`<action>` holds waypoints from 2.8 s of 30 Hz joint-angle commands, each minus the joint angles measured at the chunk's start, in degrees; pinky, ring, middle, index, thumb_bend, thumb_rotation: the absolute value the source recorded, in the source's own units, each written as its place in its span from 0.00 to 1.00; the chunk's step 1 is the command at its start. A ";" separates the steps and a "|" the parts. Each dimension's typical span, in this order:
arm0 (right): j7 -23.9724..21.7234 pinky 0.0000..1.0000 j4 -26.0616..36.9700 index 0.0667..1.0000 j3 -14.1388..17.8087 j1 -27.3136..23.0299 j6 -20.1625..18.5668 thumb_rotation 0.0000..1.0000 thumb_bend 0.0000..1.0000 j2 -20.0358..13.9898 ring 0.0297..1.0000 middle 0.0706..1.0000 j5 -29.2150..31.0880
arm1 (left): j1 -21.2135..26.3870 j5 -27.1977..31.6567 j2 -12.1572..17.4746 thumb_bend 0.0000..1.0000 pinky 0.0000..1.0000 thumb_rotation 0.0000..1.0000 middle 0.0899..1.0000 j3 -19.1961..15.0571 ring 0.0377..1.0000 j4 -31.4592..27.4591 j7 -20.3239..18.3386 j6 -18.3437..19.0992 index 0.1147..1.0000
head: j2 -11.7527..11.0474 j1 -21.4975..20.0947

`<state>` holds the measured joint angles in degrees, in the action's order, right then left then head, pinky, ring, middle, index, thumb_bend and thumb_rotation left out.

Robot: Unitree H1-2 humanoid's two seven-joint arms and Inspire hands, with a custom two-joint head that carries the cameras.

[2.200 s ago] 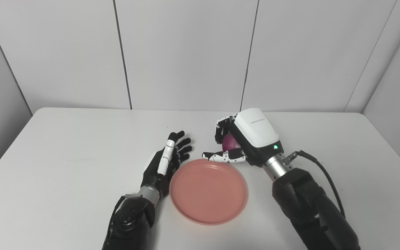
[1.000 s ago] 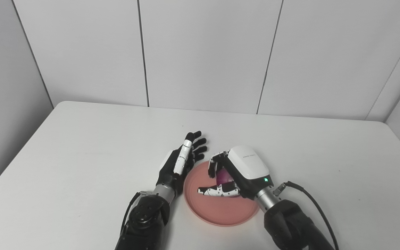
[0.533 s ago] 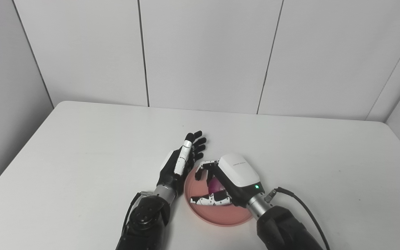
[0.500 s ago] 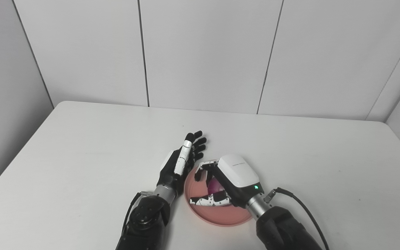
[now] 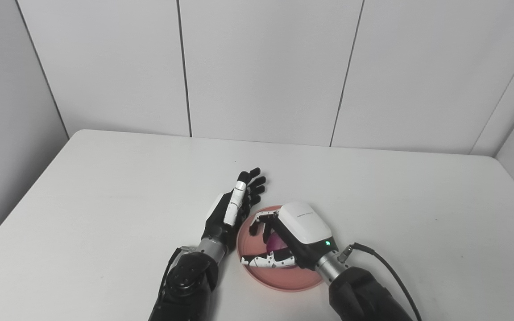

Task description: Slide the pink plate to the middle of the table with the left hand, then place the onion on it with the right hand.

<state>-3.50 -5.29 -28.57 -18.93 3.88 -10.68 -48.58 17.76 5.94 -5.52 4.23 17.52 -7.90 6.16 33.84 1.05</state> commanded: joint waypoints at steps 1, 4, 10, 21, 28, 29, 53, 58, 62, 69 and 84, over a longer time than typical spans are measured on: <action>2.19 0.30 1.61 0.48 0.42 -2.50 3.12 0.68 0.61 -0.34 0.34 0.39 -0.54 | -1.55 0.32 -0.05 0.68 0.99 0.99 0.90 -0.16 0.91 2.18 -0.02 2.23 0.89 | -0.10 -0.03; 2.81 0.35 1.60 0.54 0.25 -2.81 3.71 0.76 0.68 -0.86 0.39 0.44 -1.35 | -1.45 0.03 0.15 0.70 0.96 0.99 0.90 0.10 0.91 2.20 -0.09 2.19 0.91 | -0.16 -0.22; 4.66 0.47 1.69 0.64 0.71 -2.88 5.61 0.90 0.82 -1.23 0.53 0.59 -1.70 | -1.27 0.55 -0.22 0.71 0.89 0.97 0.90 -0.29 0.90 2.24 0.44 3.15 0.91 | -0.10 -0.46; 5.15 0.50 2.26 0.66 1.71 -3.62 7.49 1.00 0.97 -1.77 0.58 0.64 -0.63 | -1.22 0.65 -0.29 0.70 0.89 0.97 0.89 -0.25 0.88 2.36 0.69 3.85 0.93 | -0.29 -0.70; 6.34 0.47 4.94 0.64 3.76 -4.02 8.75 1.00 0.94 -1.26 0.56 0.62 0.09 | -1.20 0.59 0.56 0.71 0.97 0.99 0.89 0.32 0.89 2.67 -0.24 3.10 0.91 | -0.22 -0.93; 6.63 0.47 5.36 0.64 4.10 -4.07 8.89 1.00 0.93 -1.21 0.56 0.62 0.21 | -1.12 0.61 0.66 0.71 0.98 0.99 0.89 0.39 0.90 2.81 -0.28 3.11 0.92 | -0.22 -0.93; 2.26 0.99 6.12 0.99 24.84 0.41 -1.95 1.00 0.91 6.53 0.99 0.98 38.49 | -1.35 1.13 0.79 0.72 0.90 0.95 0.88 -1.72 0.88 -0.45 2.13 5.25 0.89 | -0.07 -2.15; 2.83 1.00 5.71 0.97 29.56 2.76 -4.88 1.00 0.90 7.49 0.96 0.95 45.37 | -3.06 -1.19 1.26 0.73 0.93 0.94 0.90 -2.47 0.91 -1.73 4.09 0.93 0.92 | 0.11 -3.19; 2.89 1.00 5.02 0.99 31.45 4.34 -6.51 1.00 0.91 8.31 0.98 0.97 48.58 | -4.21 -2.27 1.53 0.75 0.99 0.97 0.98 -2.60 0.98 -2.43 4.58 -2.75 0.99 | 0.17 -3.48; 2.46 1.00 4.93 1.00 31.18 7.17 -10.19 1.00 0.90 9.21 1.00 1.00 50.96 | -6.68 -7.04 0.43 0.79 1.00 0.96 1.00 -1.38 1.00 -6.28 7.76 -6.49 1.00 | 0.30 -3.77; 3.22 1.00 3.63 1.00 29.35 8.87 -11.78 1.00 0.89 11.34 1.00 1.00 50.40 | -8.34 -12.83 -1.56 0.73 1.00 1.00 1.00 1.55 1.00 -7.95 11.47 -6.96 1.00 | 0.65 -3.75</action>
<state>-0.46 -1.96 1.12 -8.81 -7.74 0.22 2.02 9.31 -6.69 -6.23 5.44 9.12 2.89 0.16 34.54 -2.72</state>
